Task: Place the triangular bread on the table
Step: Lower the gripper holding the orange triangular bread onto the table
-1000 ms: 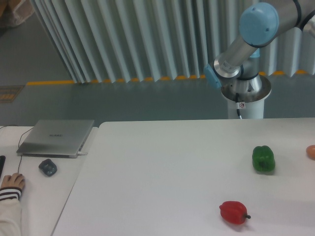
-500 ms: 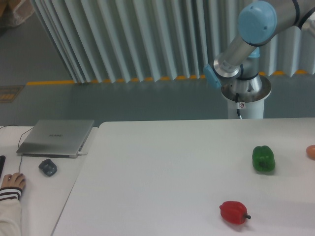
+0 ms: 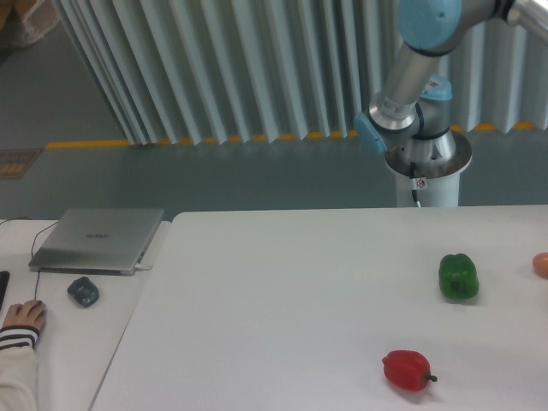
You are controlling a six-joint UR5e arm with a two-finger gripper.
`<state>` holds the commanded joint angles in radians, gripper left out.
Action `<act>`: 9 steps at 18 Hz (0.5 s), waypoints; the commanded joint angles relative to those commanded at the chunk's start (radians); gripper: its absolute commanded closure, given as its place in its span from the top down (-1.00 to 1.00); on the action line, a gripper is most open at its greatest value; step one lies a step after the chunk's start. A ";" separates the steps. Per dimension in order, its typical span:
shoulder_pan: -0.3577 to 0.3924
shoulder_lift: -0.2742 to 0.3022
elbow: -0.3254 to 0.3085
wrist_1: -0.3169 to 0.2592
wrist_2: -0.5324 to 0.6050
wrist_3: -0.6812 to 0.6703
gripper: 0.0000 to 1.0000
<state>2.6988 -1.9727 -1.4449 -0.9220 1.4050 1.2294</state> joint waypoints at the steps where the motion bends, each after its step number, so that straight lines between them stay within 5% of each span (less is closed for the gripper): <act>1: -0.042 0.002 -0.008 0.002 0.008 -0.057 -1.00; 5: -0.256 0.015 -0.092 0.000 0.199 -0.163 -1.00; 9: -0.372 0.008 -0.169 -0.002 0.366 -0.165 -1.00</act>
<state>2.3273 -1.9650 -1.6136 -0.9235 1.7714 1.0646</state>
